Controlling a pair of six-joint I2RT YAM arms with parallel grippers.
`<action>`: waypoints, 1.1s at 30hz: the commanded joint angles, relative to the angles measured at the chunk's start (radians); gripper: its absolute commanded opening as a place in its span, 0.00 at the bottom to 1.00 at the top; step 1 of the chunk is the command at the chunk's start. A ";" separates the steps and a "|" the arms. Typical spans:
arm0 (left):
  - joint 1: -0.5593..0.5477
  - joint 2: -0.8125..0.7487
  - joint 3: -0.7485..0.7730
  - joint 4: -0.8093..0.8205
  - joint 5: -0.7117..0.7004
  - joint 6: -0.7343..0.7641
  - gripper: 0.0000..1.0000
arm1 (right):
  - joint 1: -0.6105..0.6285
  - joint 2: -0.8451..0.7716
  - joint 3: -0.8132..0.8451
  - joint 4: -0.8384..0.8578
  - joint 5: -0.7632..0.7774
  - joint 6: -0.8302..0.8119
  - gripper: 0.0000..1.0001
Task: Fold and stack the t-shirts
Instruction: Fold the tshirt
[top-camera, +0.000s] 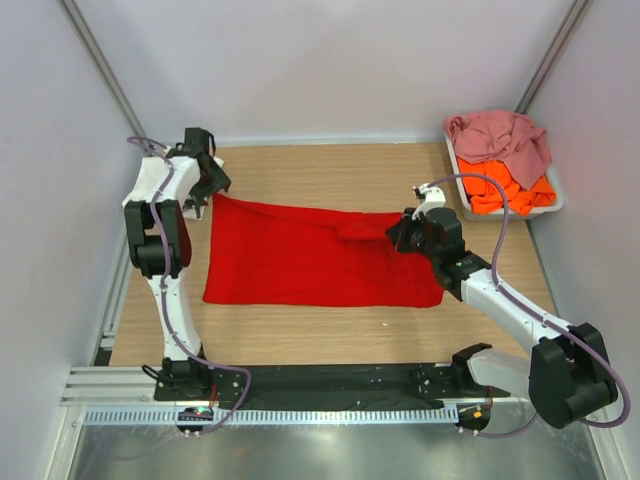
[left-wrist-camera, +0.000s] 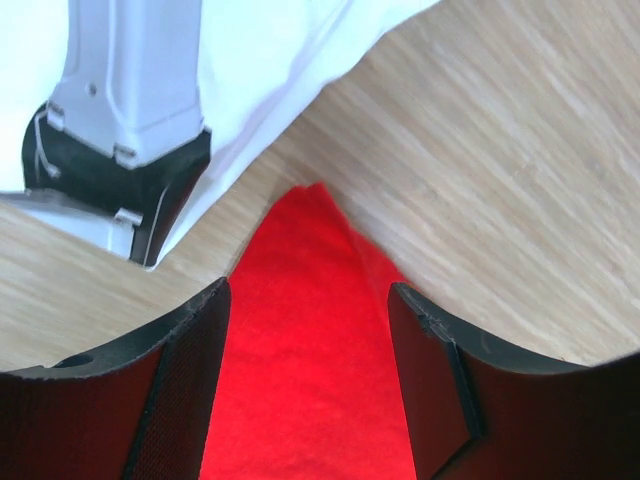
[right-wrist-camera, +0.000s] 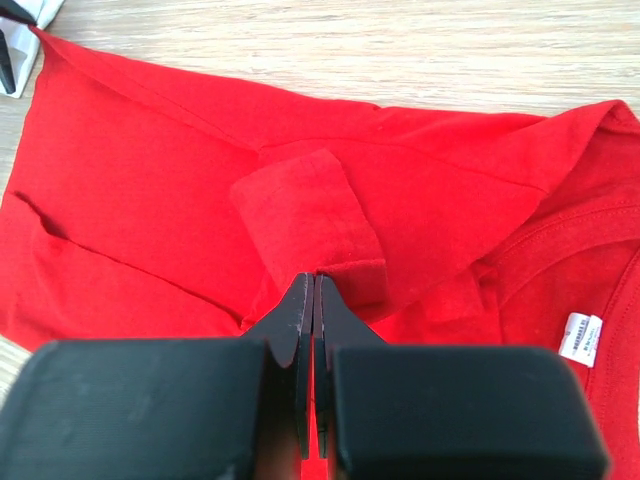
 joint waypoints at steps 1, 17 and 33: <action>-0.008 0.054 0.066 0.006 -0.042 -0.009 0.65 | 0.003 -0.015 0.000 0.064 -0.022 0.014 0.01; -0.046 0.172 0.202 -0.034 -0.084 0.015 0.00 | 0.003 0.005 0.023 0.065 0.053 -0.021 0.01; -0.046 0.021 0.051 -0.067 -0.056 0.023 0.00 | 0.005 -0.088 0.226 -0.242 0.383 -0.128 0.01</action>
